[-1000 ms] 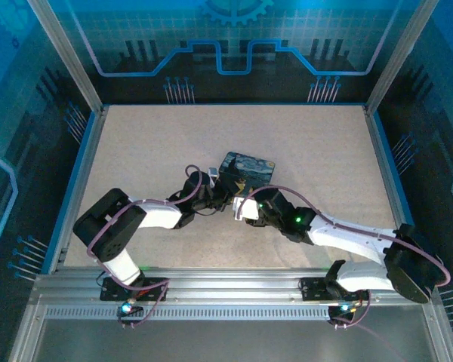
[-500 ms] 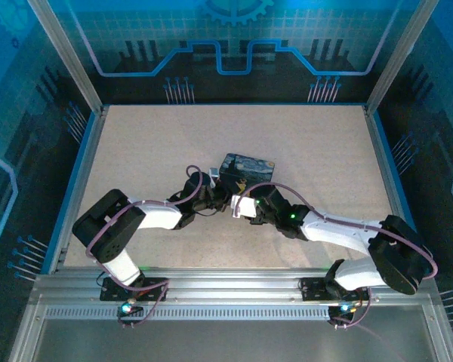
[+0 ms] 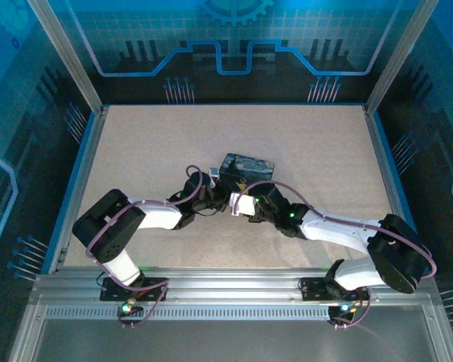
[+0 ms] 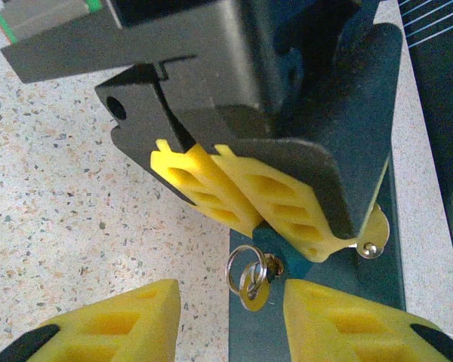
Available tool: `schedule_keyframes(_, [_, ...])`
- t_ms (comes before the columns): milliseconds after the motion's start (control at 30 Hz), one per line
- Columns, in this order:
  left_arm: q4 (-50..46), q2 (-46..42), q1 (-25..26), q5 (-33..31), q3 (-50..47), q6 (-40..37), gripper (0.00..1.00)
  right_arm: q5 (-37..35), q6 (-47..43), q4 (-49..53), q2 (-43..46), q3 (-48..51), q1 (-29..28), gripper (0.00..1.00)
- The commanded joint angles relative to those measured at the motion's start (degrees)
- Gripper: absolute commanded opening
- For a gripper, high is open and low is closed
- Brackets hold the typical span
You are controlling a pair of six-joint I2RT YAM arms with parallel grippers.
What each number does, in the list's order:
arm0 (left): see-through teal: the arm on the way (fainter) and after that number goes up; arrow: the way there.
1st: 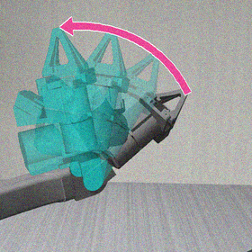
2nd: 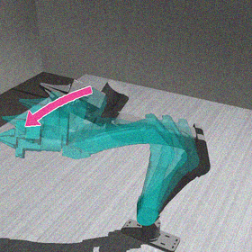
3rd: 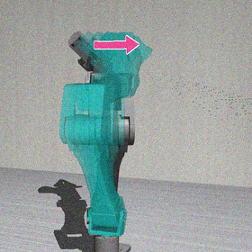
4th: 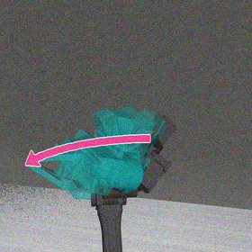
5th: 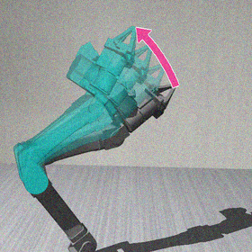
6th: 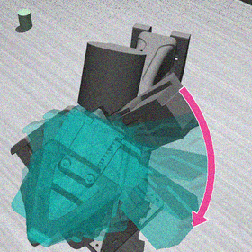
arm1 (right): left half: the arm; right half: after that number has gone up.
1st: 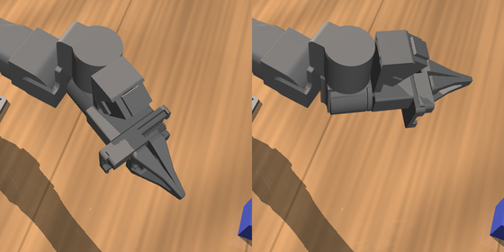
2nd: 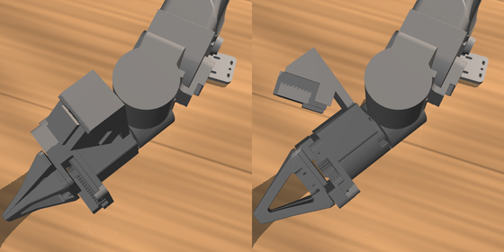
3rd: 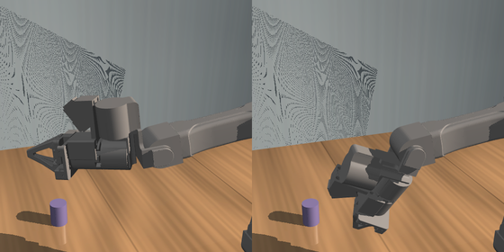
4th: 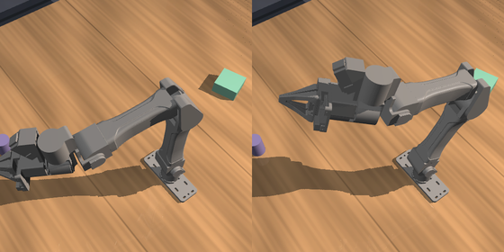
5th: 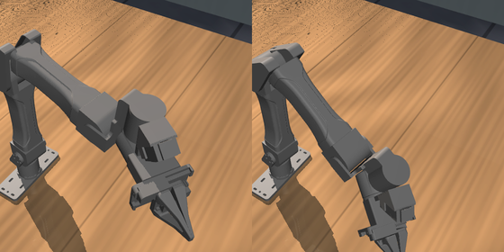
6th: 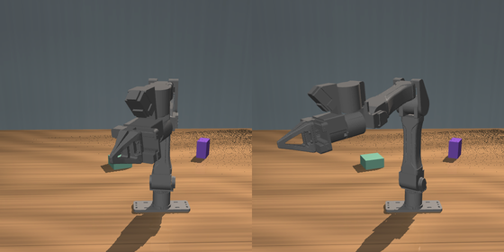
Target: Unlock the padlock with the key
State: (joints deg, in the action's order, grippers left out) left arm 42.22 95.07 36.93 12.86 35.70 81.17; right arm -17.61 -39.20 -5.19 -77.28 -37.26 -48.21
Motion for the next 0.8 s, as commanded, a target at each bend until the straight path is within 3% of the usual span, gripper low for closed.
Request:
schedule_keyframes(0, [0.23,-0.91,0.33,-0.38,0.16,1.54,0.0,-0.33,-0.27,-0.82,0.66,-1.83,0.18,0.37])
schedule_keyframes(300, [0.07,-0.81,0.34,-0.28,0.29,1.65,0.0,-0.76,1.61,-2.66,-0.54,-1.59,-0.07,0.28])
schedule_keyframes(767, [0.04,-1.02,0.35,-0.27,0.42,1.72,0.0,-4.3,6.15,-4.5,-2.94,-1.94,-0.2,0.05])
